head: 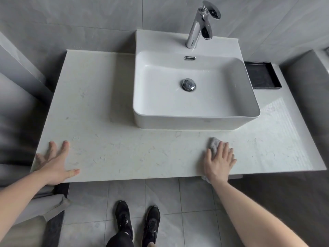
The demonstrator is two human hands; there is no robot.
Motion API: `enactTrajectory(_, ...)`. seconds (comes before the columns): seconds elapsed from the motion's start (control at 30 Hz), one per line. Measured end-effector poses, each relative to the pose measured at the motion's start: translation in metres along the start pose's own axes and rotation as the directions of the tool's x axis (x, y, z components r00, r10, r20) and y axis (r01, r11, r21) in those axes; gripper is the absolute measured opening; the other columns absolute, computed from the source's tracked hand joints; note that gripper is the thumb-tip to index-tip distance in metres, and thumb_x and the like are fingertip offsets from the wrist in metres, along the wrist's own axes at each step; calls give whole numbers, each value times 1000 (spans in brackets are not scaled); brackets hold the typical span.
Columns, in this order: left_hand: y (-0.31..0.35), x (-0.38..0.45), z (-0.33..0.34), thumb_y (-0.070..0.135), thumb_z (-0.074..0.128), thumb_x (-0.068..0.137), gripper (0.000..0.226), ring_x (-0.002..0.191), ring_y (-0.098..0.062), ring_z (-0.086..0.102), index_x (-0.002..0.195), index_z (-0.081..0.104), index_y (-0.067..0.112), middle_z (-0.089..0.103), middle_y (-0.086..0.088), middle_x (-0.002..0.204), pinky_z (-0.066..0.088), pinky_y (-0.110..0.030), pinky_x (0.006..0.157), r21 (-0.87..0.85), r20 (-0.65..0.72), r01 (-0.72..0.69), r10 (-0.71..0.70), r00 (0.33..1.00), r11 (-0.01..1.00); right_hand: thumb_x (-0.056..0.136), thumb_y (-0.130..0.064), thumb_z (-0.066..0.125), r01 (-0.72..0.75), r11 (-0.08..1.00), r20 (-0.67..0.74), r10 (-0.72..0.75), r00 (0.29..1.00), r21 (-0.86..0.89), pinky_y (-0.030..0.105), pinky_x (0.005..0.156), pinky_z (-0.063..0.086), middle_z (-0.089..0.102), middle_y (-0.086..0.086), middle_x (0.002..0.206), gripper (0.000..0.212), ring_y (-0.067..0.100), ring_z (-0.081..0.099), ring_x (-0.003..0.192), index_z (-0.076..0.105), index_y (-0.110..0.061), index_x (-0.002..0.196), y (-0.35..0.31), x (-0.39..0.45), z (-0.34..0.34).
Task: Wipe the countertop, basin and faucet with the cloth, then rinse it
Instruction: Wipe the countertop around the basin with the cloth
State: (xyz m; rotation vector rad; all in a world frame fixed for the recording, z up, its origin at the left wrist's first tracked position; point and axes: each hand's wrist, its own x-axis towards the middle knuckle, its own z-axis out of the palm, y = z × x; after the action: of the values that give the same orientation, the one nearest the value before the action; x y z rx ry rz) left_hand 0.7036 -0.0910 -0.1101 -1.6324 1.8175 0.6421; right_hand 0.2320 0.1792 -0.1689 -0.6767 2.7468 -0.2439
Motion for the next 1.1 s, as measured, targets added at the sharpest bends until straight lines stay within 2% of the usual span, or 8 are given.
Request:
enactTrajectory(0.2, -1, -1, -1, 67, 68, 79, 122, 147, -57, -7, 153, -25, 40, -37, -4, 160, 5, -54, 123, -17, 16, 9, -9, 1000, 1000, 107, -49, 21, 354, 934, 48, -356, 933, 43, 47, 129, -5, -3, -3, 172, 64, 21, -9, 159, 9, -26, 165, -71, -53, 35)
enactTrajectory(0.37, 1, -2, -2, 70, 66, 78, 123, 146, -57, -2, 153, -25, 38, -35, -9, 160, 4, -52, 123, 4, 12, 20, -20, 1000, 1000, 107, -36, 32, 678, 727, 128, -686, 716, 103, 46, 129, -2, 3, -3, 173, 60, 22, -7, 159, 17, -23, 164, -105, -99, 59)
enactTrajectory(0.53, 1, -3, -3, 67, 69, 79, 122, 147, -56, -7, 153, -24, 40, -37, -7, 160, 3, -52, 123, -6, 24, 15, -15, 1000, 1000, 105, -17, 44, 725, 657, 132, -753, 645, 205, 41, 129, 9, 16, -2, 171, 59, 19, 5, 160, 28, -18, 162, -90, -85, 57)
enactTrajectory(0.6, -1, -2, -2, 68, 68, 78, 123, 147, -56, -8, 153, -25, 40, -38, -7, 159, 4, -52, 123, -10, 29, 19, -19, 999, 1000, 101, -8, 51, 661, 699, 98, -704, 703, 273, 37, 129, 13, 22, -1, 170, 62, 16, 12, 159, 34, -17, 160, -68, -69, 43)
enactTrajectory(0.67, 0, -3, -2, 68, 67, 79, 123, 147, -56, -7, 153, -26, 39, -37, -8, 159, 4, -52, 123, -12, 23, 18, -18, 1000, 1000, 99, -3, 52, 523, 794, 48, -562, 825, 310, 32, 128, 16, 25, -5, 168, 63, 13, 17, 157, 37, -17, 158, -38, -48, 22)
enactTrajectory(0.8, 2, -4, -3, 68, 66, 81, 122, 147, -55, -5, 153, -26, 37, -36, -12, 160, 3, -50, 123, 5, 14, 11, -11, 1000, 1000, 107, -14, 46, 265, 929, -58, -259, 964, 259, 35, 127, 18, 30, 1, 167, 50, 21, 22, 157, 39, -12, 157, 27, 7, -25)
enactTrajectory(0.93, 1, -1, -2, 66, 67, 81, 122, 147, -56, -9, 153, -26, 37, -37, -11, 160, 2, -52, 122, 0, 22, 7, -7, 1000, 1000, 108, -31, 33, -48, 979, -49, 59, 997, 199, 50, 127, 15, 21, 8, 169, 49, 33, 14, 157, 35, -16, 154, 67, 65, -55)
enactTrajectory(1.1, 3, -1, -2, 63, 68, 83, 120, 148, -52, -13, 155, -24, 34, -36, -14, 159, -1, -50, 123, -6, 10, -4, 4, 1000, 1000, 107, -48, 20, -240, 970, 46, 238, 970, 50, 57, 126, 3, 1, 1, 173, 62, 31, 1, 158, 13, -23, 164, 38, 89, -49)
